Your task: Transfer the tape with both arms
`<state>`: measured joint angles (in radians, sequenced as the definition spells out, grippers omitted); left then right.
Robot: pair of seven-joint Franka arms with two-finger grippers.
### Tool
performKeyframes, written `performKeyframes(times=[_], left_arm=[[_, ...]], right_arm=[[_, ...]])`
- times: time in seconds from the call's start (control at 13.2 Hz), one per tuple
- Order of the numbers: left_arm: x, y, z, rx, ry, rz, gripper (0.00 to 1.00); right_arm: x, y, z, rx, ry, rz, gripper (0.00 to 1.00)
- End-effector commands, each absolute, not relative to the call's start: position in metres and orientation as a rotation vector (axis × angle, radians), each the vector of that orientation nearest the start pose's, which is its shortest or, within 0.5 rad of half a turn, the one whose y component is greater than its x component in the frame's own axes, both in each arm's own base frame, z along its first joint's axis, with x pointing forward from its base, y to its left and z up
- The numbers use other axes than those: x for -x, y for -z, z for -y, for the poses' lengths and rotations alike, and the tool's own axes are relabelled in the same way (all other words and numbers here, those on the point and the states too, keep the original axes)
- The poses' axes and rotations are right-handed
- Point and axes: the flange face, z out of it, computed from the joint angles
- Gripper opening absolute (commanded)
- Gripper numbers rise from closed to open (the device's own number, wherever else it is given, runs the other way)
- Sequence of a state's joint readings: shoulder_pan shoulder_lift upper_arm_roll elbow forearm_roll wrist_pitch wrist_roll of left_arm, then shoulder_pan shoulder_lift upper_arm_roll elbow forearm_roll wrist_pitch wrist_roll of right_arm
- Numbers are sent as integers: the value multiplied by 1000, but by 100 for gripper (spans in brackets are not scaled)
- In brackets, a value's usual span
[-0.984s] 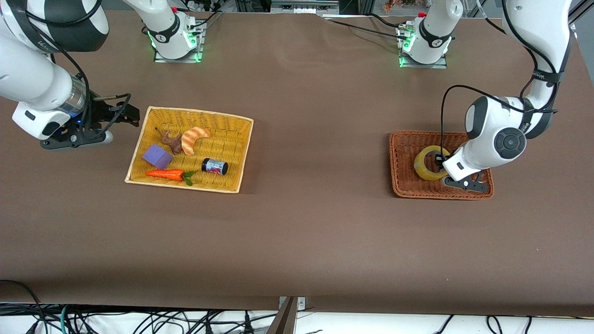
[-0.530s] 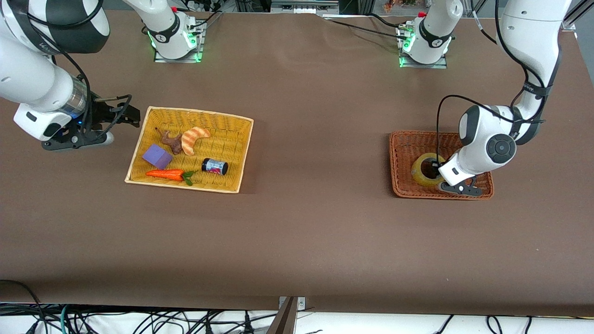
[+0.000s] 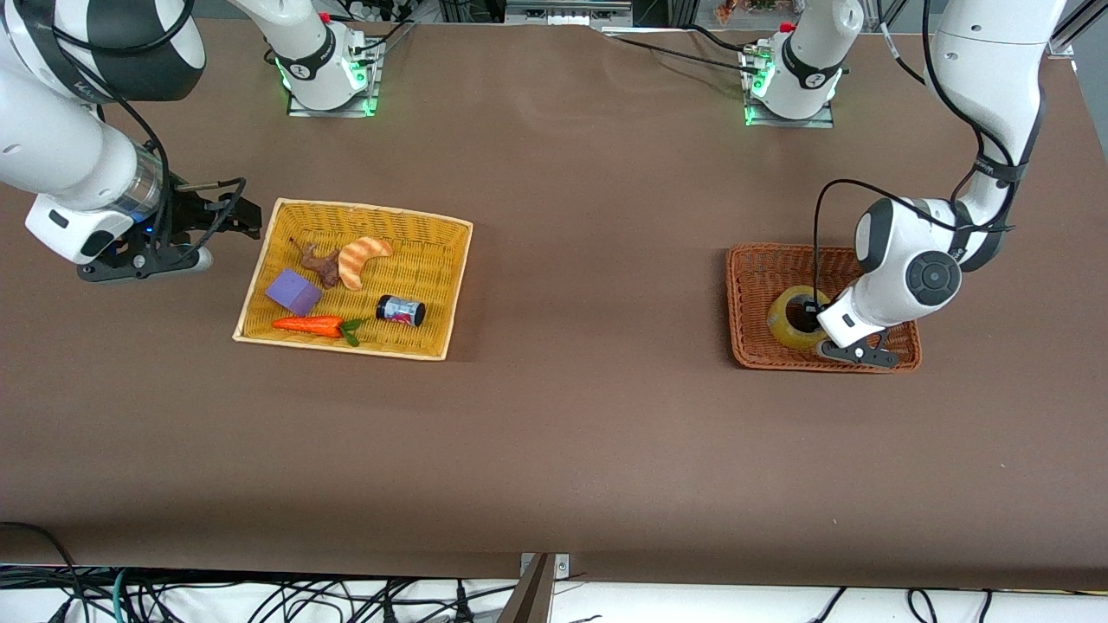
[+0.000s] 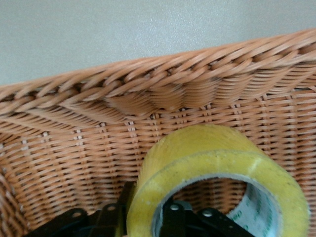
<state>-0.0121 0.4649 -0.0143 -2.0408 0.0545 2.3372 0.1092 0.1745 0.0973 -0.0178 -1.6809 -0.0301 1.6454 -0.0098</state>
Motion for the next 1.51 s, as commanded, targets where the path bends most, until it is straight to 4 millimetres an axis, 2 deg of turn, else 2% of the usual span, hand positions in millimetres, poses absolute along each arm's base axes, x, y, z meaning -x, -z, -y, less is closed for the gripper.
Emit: performKeyframes(times=[0.0, 0.15, 0.3, 0.45, 0.53, 0.83, 0.98, 1.06, 1.14, 1.29, 1.44], left_arm=[[-604, -256, 16, 3112, -377, -255, 100], [-622, -305, 18, 3112, -459, -241, 100], [-637, -363, 21, 3140, -497, -181, 100], [-643, -421, 22, 3135, -485, -109, 100], [-641, -452, 24, 3137, -463, -109, 100], [-615, -554, 40, 3131, -302, -168, 100], [-603, -583, 35, 3138, -232, -162, 100], [-592, -607, 26, 3144, -179, -139, 100], [-582, -618, 13, 3154, -186, -103, 100], [-568, -607, 14, 3125, -363, -90, 100], [-568, -587, 9, 3111, -466, -77, 100]], right_arm=[[-572, -532, -85, 3198, -170, 295, 100], [-573, -533, -81, 3188, -169, 299, 100], [-573, -532, -80, 3183, -172, 311, 100], [-573, -532, -79, 3181, -169, 308, 100], [-573, -532, -80, 3178, -172, 309, 100], [-573, -534, -80, 3171, -168, 342, 100], [-574, -541, -81, 3159, -149, 332, 100], [-575, -544, -82, 3157, -134, 334, 100], [-576, -548, -81, 3157, -125, 336, 100], [-576, -548, -81, 3158, -125, 341, 100], [-576, -548, -82, 3157, -129, 349, 100]])
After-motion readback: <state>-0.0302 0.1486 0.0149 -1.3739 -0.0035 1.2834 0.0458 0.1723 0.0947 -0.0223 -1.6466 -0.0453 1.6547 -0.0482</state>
